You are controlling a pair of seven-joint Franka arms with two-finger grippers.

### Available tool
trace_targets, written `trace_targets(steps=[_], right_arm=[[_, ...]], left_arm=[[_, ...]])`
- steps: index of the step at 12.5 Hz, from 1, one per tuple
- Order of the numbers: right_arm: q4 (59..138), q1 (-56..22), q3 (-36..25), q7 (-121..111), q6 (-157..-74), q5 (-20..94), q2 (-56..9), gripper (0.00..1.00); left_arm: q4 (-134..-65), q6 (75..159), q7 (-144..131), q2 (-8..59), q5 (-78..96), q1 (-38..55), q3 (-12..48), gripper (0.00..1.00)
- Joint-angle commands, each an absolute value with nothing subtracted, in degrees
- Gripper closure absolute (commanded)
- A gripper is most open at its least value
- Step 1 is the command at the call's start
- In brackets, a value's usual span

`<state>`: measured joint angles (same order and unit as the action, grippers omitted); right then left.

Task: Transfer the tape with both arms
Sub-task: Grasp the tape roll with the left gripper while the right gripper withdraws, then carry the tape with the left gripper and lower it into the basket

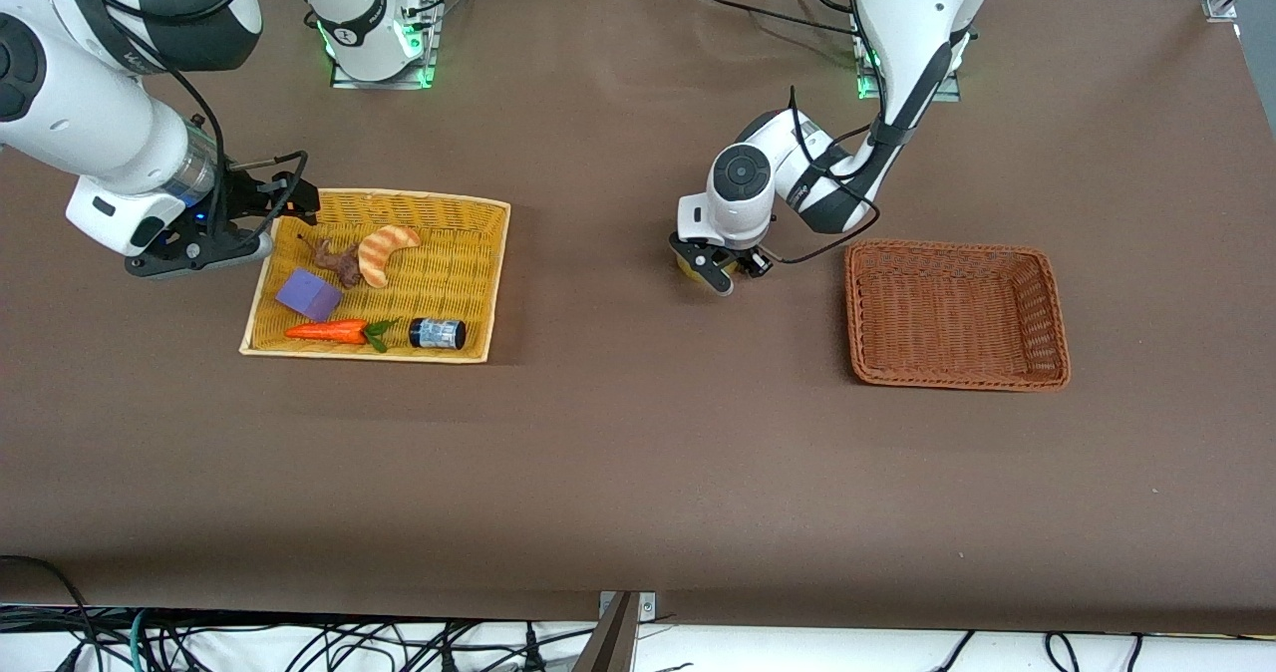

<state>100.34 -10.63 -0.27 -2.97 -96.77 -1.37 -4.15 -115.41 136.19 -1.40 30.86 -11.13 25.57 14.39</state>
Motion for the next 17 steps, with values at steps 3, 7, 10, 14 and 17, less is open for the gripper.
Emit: trace_targets(steps=[3, 7, 10, 14, 17], right_arm=[[101.3, -10.6, -0.3, -3.8, -96.5, -0.9, -3.0, 0.0], [101.3, -10.6, -0.3, -3.8, -96.8, -1.1, -2.9, 0.0], [101.3, -10.6, -0.3, -4.4, -96.7, -1.0, -2.9, 0.0], [101.3, -10.6, -0.3, -6.1, -96.5, -1.1, -3.0, 0.0], [101.3, -10.6, -0.3, -9.1, -96.6, -1.1, -3.0, 0.0]], left_arm=[[-114.4, 133.4, -0.3, 28.8, -12.6, 25.9, 13.9, 1.0], [-102.5, 109.3, 3.8, 24.1, -12.4, 24.7, 13.8, 1.0], [-88.2, 82.1, 13.9, 24.9, -14.0, 20.7, 12.0, 1.0], [-88.0, 83.0, 21.9, 26.4, -20.3, 10.3, 11.7, 1.0], [-90.6, 92.5, 29.1, 29.8, -20.9, 4.5, 11.5, 1.0]])
